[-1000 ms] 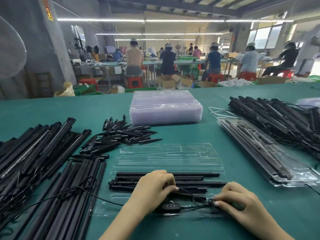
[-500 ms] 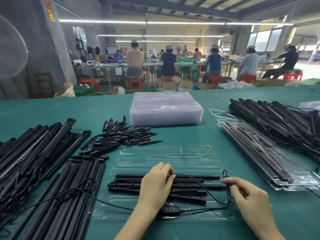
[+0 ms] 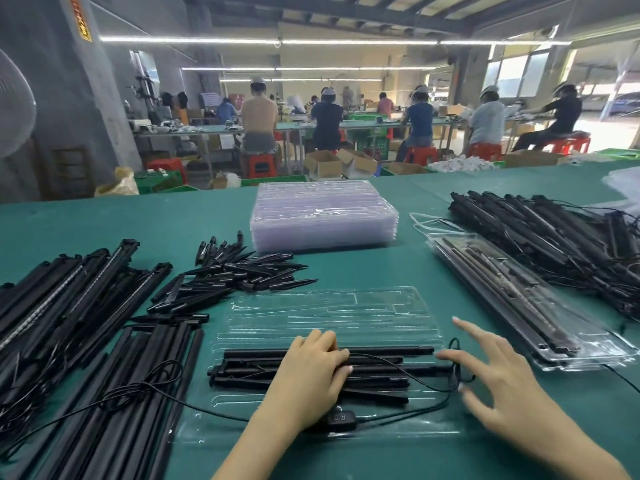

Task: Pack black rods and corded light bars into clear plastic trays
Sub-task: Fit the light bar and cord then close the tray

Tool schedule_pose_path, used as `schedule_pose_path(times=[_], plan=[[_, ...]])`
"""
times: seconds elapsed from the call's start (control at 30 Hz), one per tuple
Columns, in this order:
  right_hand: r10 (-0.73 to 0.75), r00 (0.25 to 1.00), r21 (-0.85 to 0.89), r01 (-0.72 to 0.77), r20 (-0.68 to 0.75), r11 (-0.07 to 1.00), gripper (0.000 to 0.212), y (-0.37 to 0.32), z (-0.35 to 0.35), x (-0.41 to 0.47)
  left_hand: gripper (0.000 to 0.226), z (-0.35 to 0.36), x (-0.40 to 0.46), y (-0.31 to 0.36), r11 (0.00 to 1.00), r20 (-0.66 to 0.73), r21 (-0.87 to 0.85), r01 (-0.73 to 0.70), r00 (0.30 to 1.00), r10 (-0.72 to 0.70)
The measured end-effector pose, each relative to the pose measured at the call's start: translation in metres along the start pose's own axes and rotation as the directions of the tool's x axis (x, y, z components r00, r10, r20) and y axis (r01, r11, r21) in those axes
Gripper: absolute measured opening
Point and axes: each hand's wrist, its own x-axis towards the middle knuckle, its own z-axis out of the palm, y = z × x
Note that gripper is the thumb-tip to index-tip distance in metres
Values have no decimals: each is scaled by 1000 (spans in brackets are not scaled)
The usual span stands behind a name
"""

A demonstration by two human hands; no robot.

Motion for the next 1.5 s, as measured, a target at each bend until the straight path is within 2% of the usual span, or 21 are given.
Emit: schedule_pose_path(times=[0.03, 0.07, 0.13, 0.17, 0.2, 0.23, 0.3, 0.37, 0.5, 0.6, 0.73, 0.83, 0.9, 0.97, 1.0, 1.1, 1.23, 1.3, 1.4, 1.5], plan=[[-20, 998, -45, 23, 56, 999, 42, 3, -3, 2, 39, 0, -1, 2, 999, 24, 45, -8, 1000, 7], [-67, 996, -92, 71, 54, 993, 36, 6, -2, 4, 41, 0, -3, 3, 997, 44, 76, -9, 999, 6], [-163, 983, -190, 145, -82, 971, 11, 6, -3, 9, 42, 1, -4, 6, 994, 69, 112, -3, 998, -4], [-165, 973, -203, 131, -162, 970, 12, 4, -6, 10, 42, 1, -4, 7, 992, 77, 129, 1, 997, -11], [-137, 961, -187, 93, -240, 978, 26, 4, -7, 9, 41, 1, -4, 8, 990, 83, 143, 7, 996, -19], [-45, 955, -114, 12, -293, 993, 29, 1, -10, 9, 41, 1, -4, 8, 988, 89, 154, 13, 996, -27], [168, 923, 49, -161, -345, 986, 17, -4, -13, 8, 42, 1, -3, 10, 988, 102, 153, 21, 994, -37], [323, 907, 130, -298, -270, 946, 13, -8, -12, 7, 43, 0, -2, 11, 990, 108, 140, 16, 994, -32], [396, 903, -186, -423, -168, 887, 23, -15, -2, 10, 46, 3, -2, 10, 994, 105, 106, 2, 994, -13], [401, 905, -276, -425, -142, 862, 21, -21, 7, 8, 47, 6, -8, 7, 999, 105, -10, 32, 994, -31], [450, 876, -263, -481, -171, 836, 18, -25, 13, 9, 45, 0, -11, -3, 970, 97, -237, 52, 995, -30], [466, 842, -56, -498, -272, 865, 19, -29, 9, 11, 37, -13, -14, -13, 885, 86, -460, 68, 996, -32], [482, 789, 120, -475, -380, 872, 20, -28, 8, 10, 35, -21, -18, -28, 922, -30, -380, 78, 995, -97], [482, 786, 133, -470, -387, 873, 16, -28, 8, 6, 29, -27, -25, -42, 970, -78, -208, 128, 986, -147], [485, 791, 115, -479, -372, 870, 15, -27, 9, 5, 24, -27, -27, -46, 974, -66, -178, 142, 986, -156], [550, 790, 122, -539, -271, 834, 16, -21, 8, -1, 19, -27, -31, -45, 951, -49, -269, 149, 985, -168], [630, 768, 225, -597, -116, 770, 16, -19, 3, -6, 25, -26, -32, -46, 909, 28, -375, 183, 982, -186], [631, 769, 200, -606, -97, 770, 23, -23, 0, -7, 29, -27, -31, -47, 894, 65, -395, 212, 977, -203], [588, 796, 206, -558, -140, 804, 31, -33, -1, -8, 33, -29, -28, -39, 942, 56, -271, 195, 981, -187], [506, 835, 0, -518, -217, 855, 38, -44, -3, -8, 34, -29, -22, -16, 974, -3, -213, 82, 996, -84]])
